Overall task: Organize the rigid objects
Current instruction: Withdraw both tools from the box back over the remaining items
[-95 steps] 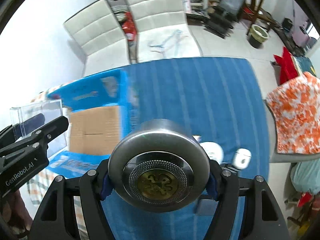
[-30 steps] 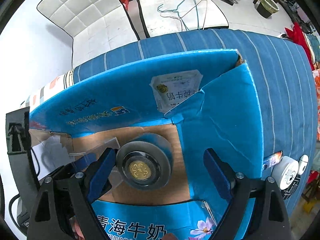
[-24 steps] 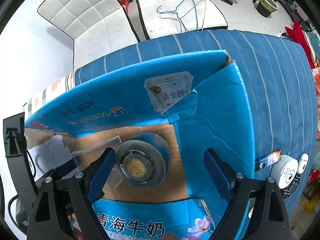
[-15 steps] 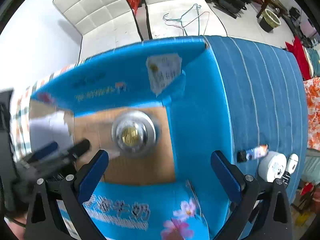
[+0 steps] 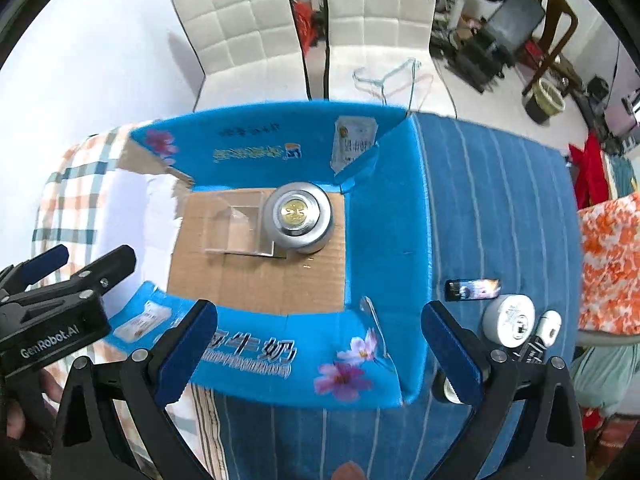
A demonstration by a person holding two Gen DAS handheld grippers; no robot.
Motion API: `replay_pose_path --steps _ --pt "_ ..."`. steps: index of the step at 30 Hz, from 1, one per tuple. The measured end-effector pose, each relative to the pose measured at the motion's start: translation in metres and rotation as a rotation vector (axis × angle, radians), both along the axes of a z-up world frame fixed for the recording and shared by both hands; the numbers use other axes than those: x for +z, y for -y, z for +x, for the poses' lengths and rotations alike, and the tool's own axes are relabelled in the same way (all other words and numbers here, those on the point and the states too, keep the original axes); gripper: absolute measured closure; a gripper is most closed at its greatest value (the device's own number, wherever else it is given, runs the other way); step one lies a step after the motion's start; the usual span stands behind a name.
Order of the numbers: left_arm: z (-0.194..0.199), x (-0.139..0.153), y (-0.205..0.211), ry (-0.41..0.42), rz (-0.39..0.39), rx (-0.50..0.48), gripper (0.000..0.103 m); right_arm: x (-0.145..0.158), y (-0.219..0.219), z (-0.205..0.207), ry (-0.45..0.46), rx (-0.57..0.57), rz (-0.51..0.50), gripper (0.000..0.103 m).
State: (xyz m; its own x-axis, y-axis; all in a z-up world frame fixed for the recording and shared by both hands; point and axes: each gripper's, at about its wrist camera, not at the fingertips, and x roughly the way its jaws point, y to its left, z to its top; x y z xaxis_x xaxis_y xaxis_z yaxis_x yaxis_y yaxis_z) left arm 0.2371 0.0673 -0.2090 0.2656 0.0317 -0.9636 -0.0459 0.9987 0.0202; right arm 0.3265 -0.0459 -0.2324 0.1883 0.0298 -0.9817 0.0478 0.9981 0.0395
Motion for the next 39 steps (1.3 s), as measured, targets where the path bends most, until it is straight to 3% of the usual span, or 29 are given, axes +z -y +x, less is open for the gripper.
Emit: replay_pose_path --steps 11,20,25,31,39 --pt "-0.061 0.085 0.018 0.154 0.044 -0.004 0.000 0.080 0.005 -0.057 0.121 0.019 0.042 0.000" --pt "-0.086 0.106 0.031 0.168 0.027 -0.014 0.000 0.094 0.028 -0.089 0.127 -0.008 0.097 0.000" --pt "-0.084 0.100 0.060 0.156 0.008 -0.055 0.000 0.091 0.073 -0.102 0.115 -0.089 0.099 0.000" --pt "-0.071 0.072 0.133 0.090 -0.051 -0.167 0.000 0.078 0.165 -0.113 0.087 -0.256 0.044 0.000" --pt "-0.068 0.022 0.252 -0.001 -0.075 -0.341 0.000 0.023 0.290 -0.137 -0.014 -0.469 0.016 0.000"
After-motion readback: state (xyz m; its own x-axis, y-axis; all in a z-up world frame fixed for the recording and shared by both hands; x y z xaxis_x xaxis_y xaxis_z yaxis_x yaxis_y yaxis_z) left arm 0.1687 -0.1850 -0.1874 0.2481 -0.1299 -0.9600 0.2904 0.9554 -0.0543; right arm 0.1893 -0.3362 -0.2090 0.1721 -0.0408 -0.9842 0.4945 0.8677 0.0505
